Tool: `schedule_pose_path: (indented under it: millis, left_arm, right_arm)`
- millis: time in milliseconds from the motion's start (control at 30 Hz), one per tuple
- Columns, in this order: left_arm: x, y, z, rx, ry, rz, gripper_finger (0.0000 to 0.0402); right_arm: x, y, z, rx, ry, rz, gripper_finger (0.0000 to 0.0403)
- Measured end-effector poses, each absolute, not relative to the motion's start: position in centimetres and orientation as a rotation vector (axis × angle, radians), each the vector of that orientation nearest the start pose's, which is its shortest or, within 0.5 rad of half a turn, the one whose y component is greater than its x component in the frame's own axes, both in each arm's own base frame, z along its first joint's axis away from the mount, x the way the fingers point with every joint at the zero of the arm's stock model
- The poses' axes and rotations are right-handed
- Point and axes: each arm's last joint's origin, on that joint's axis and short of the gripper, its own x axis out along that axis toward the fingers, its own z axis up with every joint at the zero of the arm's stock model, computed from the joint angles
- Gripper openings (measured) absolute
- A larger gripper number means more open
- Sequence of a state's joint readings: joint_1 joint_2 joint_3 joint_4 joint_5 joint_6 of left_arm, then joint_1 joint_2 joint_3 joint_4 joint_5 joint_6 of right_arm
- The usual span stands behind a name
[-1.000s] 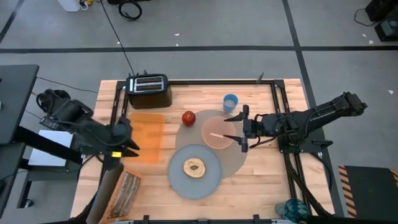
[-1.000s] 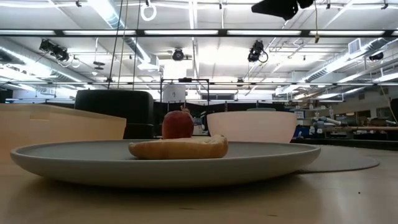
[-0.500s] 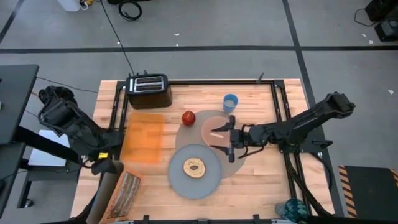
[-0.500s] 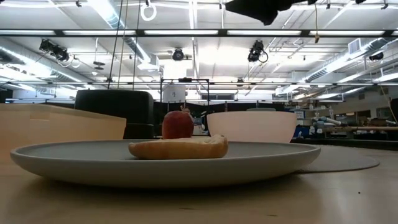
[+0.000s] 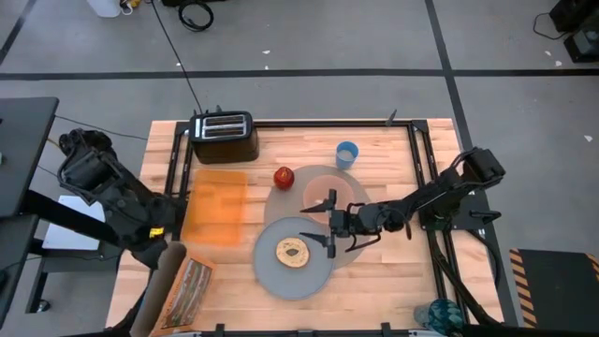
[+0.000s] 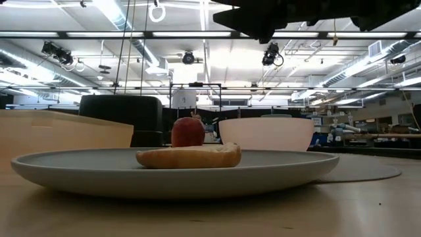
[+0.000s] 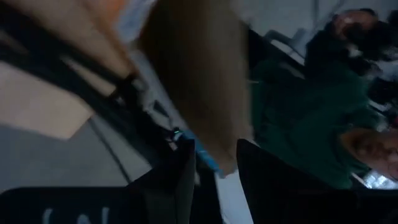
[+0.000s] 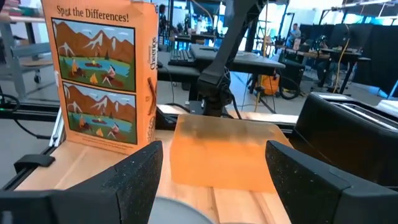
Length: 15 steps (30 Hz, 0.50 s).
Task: Arrange a breakfast setting
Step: Pour the cereal from the cereal box into the pink bowl
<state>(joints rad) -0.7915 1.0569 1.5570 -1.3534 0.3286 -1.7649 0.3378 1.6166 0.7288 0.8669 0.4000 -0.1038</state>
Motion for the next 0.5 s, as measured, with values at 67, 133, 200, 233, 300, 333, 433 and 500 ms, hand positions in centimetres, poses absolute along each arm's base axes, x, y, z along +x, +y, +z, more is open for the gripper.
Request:
schedule_pose_path:
  millis: [67,133,200,233,300,333,433,500]
  left_arm:
    - [8.9,-10.7,42.8,-1.245,1.527,0.073,0.0125]
    - [8.6,-10.9,42.3,-1.218,1.572,0.146,0.0125]
    - [8.4,-11.1,42.1,-1.195,1.600,0.184,0.0125]
    - [8.4,-11.2,42.0,-1.184,1.602,0.193,0.0125]
    - [8.6,-11.5,41.9,-1.176,1.584,0.194,0.0125]
    - [8.7,-11.7,41.9,-1.176,1.568,0.190,0.0125]
    - [9.0,-12.1,41.8,-1.166,1.560,0.204,0.0126]
    - [9.1,-12.2,41.7,-1.160,1.562,0.208,0.0126]
  right_arm:
    - [31.5,9.9,21.1,-0.110,0.007,-0.062,0.0292]
    - [31.5,9.9,21.2,-0.114,-0.001,-0.062,0.0292]
    - [31.5,9.9,21.4,-0.119,-0.011,-0.061,0.0292]
    - [31.5,9.9,21.6,-0.125,-0.015,-0.060,0.0292]
    - [31.4,9.9,21.9,-0.141,-0.026,-0.058,0.0292]
    - [31.3,9.8,22.0,-0.150,-0.031,-0.058,0.0292]
    - [31.2,9.8,22.4,-0.167,-0.041,-0.058,0.0292]
    - [31.1,9.8,22.6,-0.166,-0.047,-0.058,0.0292]
